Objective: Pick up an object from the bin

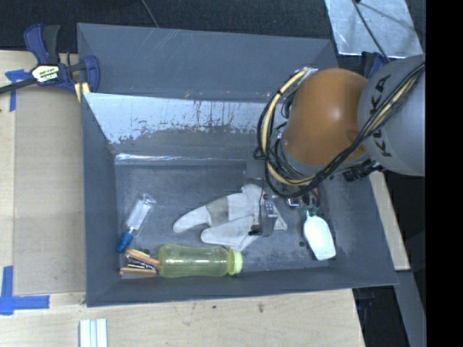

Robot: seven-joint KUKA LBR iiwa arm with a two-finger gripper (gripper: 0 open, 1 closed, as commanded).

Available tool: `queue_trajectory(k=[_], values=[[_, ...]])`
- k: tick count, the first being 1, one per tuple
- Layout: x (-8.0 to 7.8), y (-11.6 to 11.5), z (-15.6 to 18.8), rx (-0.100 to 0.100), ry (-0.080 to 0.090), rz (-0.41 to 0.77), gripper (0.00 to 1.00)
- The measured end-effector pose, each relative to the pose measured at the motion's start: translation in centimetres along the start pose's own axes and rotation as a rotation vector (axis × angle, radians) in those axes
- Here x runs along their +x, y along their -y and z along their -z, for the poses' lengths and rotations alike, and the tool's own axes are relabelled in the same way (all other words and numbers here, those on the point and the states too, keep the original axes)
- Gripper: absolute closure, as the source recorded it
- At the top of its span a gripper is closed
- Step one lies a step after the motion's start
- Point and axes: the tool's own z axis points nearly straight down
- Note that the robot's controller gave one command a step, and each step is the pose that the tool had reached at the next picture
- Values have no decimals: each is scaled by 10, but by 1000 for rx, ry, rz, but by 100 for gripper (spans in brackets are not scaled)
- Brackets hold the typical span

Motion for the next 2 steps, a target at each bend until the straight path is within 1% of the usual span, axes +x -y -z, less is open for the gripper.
queue_trajectory(k=[1,2], values=[[-2,0,5,0,8,0,0],[-13,-3,-32,1,15,61,0]])
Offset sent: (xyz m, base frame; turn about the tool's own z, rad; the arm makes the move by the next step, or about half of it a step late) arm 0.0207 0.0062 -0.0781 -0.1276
